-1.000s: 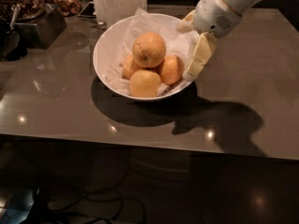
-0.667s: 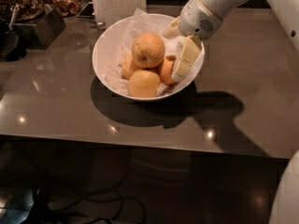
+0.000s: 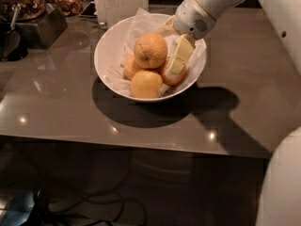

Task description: Pick orange from white bowl

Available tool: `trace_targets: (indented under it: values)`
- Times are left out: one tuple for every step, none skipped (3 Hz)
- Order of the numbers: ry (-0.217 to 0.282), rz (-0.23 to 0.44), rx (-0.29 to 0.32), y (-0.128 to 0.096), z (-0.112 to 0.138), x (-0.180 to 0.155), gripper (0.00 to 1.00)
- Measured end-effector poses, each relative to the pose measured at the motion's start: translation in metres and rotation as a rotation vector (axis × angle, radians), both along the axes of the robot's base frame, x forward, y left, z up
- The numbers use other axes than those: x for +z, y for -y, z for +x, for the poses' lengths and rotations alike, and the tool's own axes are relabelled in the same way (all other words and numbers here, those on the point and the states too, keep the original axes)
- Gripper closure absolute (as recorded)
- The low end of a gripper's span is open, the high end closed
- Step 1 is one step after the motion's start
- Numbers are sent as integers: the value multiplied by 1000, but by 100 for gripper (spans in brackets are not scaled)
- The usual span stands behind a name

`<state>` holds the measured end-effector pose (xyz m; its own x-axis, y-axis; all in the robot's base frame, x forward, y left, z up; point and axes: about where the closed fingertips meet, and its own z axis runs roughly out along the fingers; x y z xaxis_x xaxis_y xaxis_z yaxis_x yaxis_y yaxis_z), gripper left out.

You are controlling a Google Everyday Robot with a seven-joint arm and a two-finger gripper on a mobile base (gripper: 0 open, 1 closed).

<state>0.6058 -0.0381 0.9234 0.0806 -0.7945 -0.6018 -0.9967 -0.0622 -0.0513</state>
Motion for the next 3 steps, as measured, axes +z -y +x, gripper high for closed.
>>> trace_targets:
  values:
    - [-17,46,46,-24,15,-2,0]
    - [-40,75,89,-47,24,-6,0]
    - [-52,76,92,-50,26,-9,19]
